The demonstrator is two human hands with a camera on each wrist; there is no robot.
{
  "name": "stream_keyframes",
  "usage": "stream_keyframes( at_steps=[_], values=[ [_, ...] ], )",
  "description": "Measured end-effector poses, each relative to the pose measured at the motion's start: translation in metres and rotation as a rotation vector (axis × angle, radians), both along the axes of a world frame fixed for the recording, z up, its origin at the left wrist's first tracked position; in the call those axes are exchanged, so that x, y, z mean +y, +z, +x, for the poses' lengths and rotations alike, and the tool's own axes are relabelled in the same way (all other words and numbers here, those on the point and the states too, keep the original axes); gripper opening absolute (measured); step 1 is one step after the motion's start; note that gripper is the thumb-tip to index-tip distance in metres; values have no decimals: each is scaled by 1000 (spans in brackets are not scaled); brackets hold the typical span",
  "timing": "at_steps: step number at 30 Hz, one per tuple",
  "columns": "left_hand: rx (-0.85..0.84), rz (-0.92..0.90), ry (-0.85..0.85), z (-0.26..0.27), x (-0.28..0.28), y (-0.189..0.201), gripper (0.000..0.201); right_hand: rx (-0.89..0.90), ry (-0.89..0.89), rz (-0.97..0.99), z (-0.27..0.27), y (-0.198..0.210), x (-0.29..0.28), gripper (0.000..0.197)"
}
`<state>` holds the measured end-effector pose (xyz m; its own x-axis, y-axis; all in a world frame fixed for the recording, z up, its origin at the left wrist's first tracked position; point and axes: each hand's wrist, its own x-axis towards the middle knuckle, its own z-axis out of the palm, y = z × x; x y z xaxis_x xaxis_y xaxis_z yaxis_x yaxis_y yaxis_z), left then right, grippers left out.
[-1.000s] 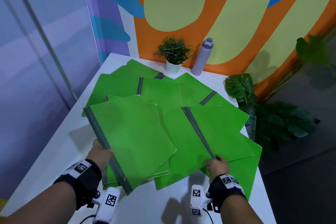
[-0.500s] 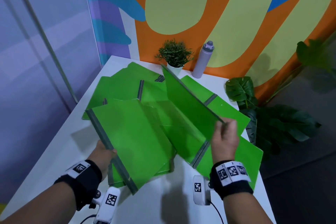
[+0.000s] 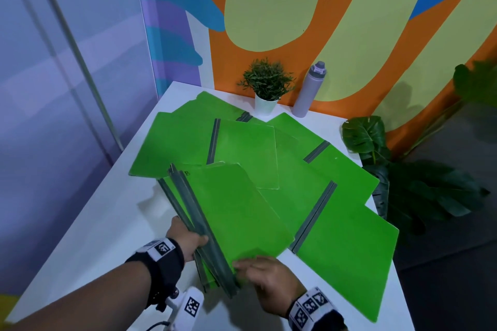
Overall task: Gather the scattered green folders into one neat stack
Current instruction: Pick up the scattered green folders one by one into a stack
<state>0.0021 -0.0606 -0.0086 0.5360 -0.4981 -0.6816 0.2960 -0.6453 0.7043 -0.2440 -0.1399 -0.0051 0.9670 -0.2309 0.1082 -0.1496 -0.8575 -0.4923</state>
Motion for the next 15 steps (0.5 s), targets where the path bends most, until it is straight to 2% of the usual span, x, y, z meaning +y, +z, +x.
stream_keyframes(
  at_steps=[2,5,7,8,11,13,15],
  values=[
    [-44,-17,-22,-8,-3,20,63,-14,-184,44,-2,-4,-16,51],
    [-89,-107,-127,-10,-9,34,51,22,-690,212,-6,3,-50,47],
    [-76,-175,-221,-6,-12,43,53,55,-981,474,-12,13,-71,62],
    [-72,-214,-269,-3,-13,47,58,16,-1065,658,-16,17,-78,66],
    [-88,-278,-410,6,-19,52,62,-122,-1148,1083,-26,25,-90,59],
    [-100,-260,-484,7,-27,53,55,-152,-1130,1177,-30,23,-91,55],
    [-118,-219,-542,7,-37,51,45,-171,-1129,1192,-30,19,-91,57]
  ],
)
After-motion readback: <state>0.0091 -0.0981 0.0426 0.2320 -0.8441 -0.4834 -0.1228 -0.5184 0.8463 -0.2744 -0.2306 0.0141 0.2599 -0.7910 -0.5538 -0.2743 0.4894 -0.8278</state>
